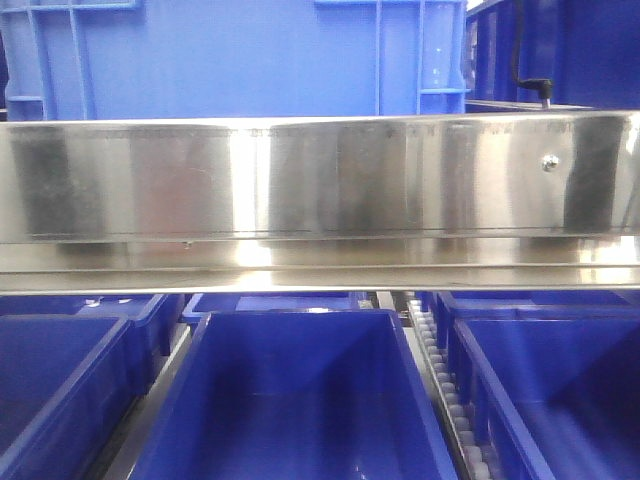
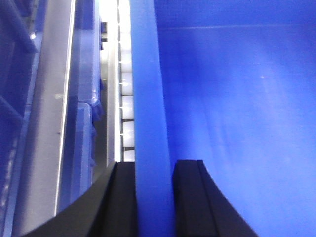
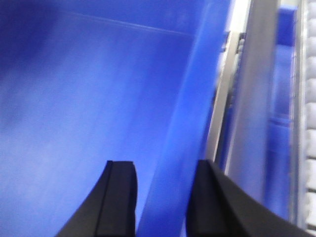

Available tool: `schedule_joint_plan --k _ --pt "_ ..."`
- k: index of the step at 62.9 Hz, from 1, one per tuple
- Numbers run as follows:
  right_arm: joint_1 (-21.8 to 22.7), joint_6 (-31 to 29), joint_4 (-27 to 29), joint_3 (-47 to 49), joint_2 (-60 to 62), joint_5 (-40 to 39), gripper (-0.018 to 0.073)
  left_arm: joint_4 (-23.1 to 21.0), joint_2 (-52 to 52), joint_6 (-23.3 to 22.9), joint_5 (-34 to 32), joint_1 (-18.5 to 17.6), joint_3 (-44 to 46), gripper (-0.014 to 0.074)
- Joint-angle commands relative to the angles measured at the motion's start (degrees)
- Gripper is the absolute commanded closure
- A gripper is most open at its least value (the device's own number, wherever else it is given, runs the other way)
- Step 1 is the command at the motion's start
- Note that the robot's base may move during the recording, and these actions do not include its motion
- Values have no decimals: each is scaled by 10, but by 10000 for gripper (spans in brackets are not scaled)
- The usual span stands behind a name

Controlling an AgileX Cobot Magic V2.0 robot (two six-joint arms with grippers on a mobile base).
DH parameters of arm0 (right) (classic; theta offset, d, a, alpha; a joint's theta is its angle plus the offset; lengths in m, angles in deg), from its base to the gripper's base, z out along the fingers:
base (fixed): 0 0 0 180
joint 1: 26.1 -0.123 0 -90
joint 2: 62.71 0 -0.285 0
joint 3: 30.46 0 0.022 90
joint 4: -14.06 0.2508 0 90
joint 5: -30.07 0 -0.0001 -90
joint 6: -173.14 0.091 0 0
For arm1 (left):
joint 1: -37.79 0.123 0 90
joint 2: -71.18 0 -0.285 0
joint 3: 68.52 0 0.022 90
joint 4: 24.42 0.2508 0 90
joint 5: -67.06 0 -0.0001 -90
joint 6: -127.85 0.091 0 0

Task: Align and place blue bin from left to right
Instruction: 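Close both grippers on opposite rims of the blue bin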

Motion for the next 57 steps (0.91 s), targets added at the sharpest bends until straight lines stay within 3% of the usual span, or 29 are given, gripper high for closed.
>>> schedule_joint_plan --k 1,12,39,57 --pt "0 8 4 5 3 -20 711 -32 3 -2 -7 0 4 707" --pt "2 8 47 5 6 -20 712 -76 6 0 -7 4 5 707" --pt "2 8 47 7 80 -21 712 -84 77 2 18 4 34 707" --pt "1 8 47 7 131 -57 712 -140 139 2 9 4 34 707"
